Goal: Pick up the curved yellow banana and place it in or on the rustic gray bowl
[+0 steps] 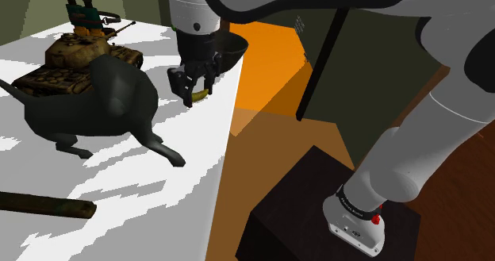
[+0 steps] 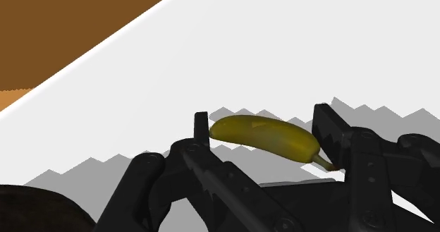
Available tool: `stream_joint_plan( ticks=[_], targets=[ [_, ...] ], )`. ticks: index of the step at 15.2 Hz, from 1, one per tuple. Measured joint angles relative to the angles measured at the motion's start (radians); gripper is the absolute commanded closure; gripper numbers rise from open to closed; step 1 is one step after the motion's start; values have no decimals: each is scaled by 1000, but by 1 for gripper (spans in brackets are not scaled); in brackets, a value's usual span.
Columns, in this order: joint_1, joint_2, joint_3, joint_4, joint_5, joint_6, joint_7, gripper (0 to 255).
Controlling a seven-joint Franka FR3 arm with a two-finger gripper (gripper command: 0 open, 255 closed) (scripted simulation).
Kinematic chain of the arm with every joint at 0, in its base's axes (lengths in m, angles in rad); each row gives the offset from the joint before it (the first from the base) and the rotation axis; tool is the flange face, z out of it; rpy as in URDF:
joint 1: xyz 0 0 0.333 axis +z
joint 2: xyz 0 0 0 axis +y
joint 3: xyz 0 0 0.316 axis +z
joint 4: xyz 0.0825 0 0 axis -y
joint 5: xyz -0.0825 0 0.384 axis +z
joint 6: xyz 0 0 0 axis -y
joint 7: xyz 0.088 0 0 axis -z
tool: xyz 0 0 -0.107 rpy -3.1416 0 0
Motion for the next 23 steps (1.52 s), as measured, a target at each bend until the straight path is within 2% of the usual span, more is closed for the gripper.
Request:
stream_joint_plan(
  ticks=[13, 23],
  targets=[
    [6, 43, 7, 216, -21, -180, 10, 255],
    [30, 124, 24, 446, -65, -340, 33, 255]
  ],
)
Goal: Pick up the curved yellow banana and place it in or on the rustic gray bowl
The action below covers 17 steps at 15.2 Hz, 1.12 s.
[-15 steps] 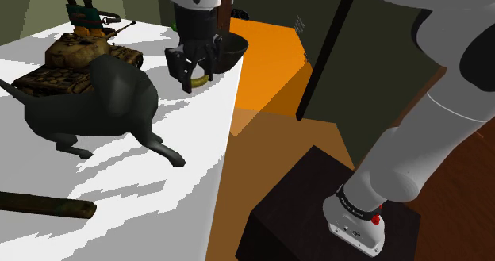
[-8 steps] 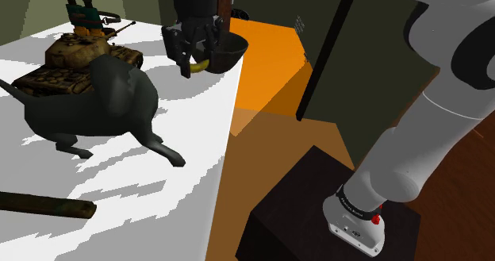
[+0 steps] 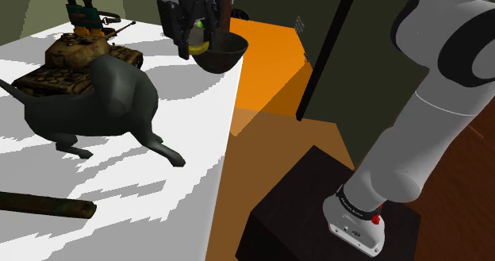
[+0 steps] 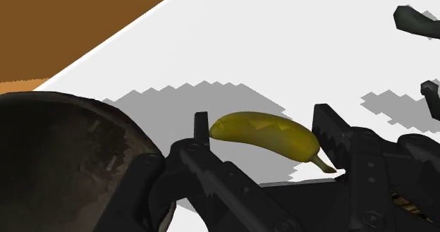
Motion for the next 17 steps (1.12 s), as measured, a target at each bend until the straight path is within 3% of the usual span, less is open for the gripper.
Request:
stream_joint_plan(
  ticks=[9, 17],
  targets=[
    [58, 116, 21, 274, -73, -175, 30, 255],
    [-48, 130, -38, 300, -68, -178, -134, 255]
  ],
)
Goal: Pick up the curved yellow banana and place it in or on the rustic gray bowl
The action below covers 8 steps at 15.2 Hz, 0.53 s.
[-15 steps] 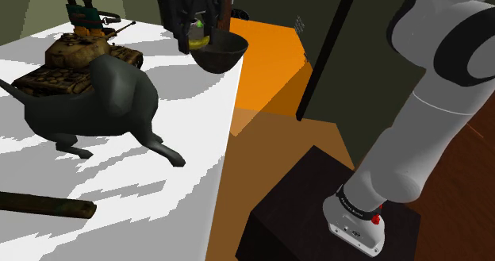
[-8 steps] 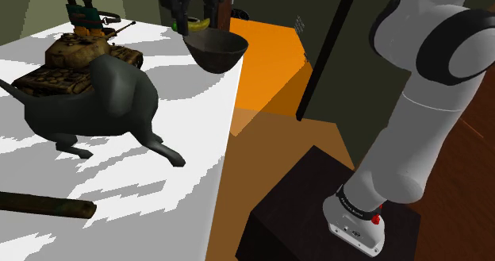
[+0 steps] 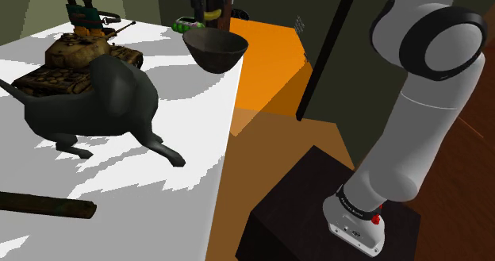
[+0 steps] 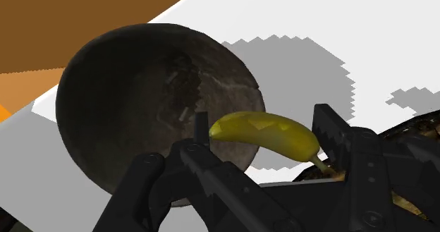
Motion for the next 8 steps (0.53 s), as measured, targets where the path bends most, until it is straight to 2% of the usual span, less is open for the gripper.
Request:
stream_joint_plan(
  ticks=[4, 5, 8],
  targets=[
    [-45, 53, -30, 74, -21, -19, -92, 255],
    [-52, 82, -39, 121, -33, -36, -119, 255],
    [-100, 35, -48, 18, -4, 23, -151, 255]
  ],
)
